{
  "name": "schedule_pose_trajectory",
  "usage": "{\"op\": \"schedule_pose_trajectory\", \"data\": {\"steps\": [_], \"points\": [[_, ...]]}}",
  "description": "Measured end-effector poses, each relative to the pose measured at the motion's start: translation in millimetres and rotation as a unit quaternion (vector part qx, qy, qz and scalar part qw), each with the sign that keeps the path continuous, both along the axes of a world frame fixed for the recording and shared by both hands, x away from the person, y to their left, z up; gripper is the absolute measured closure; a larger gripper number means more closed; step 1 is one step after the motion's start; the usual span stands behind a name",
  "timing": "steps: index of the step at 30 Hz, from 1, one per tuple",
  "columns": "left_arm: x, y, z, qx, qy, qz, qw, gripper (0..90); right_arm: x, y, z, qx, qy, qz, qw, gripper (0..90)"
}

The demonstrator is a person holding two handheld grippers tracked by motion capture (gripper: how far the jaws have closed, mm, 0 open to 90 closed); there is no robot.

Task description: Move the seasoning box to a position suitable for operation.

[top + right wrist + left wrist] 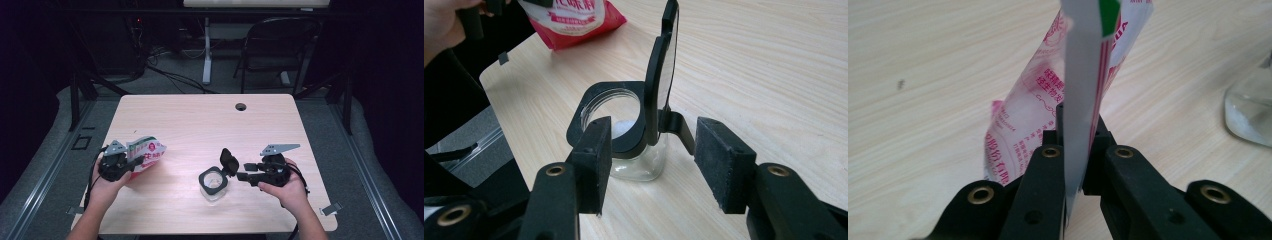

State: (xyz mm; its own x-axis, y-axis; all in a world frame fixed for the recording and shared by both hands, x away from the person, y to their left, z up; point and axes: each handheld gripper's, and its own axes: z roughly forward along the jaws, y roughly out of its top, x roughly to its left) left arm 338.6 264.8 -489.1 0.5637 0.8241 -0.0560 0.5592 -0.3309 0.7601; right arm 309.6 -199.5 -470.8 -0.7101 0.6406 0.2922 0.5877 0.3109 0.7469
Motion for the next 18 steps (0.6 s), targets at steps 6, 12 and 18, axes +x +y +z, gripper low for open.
{"op": "schedule_pose_trajectory", "data": {"steps": [6, 12, 18], "points": [[4.2, 14.2, 17.0, -0.009, -0.014, 0.017, 0.9997, 90.0, 0.1, -0.6, 0.6, -0.001, 0.0, 0.001, 1.0, 49.5], [8.1, 21.1, 40.7, -0.001, -0.025, 0.025, 0.9994, 90.0, -0.1, -2.1, 2.3, 0.005, -0.003, -0.004, 1.0, 49.6], [6.5, 14.3, 52.1, -0.014, -0.032, 0.012, 0.9993, 90.0, -0.3, -3.4, 3.3, 0.005, -0.005, -0.005, 1.0, 49.5]]}}
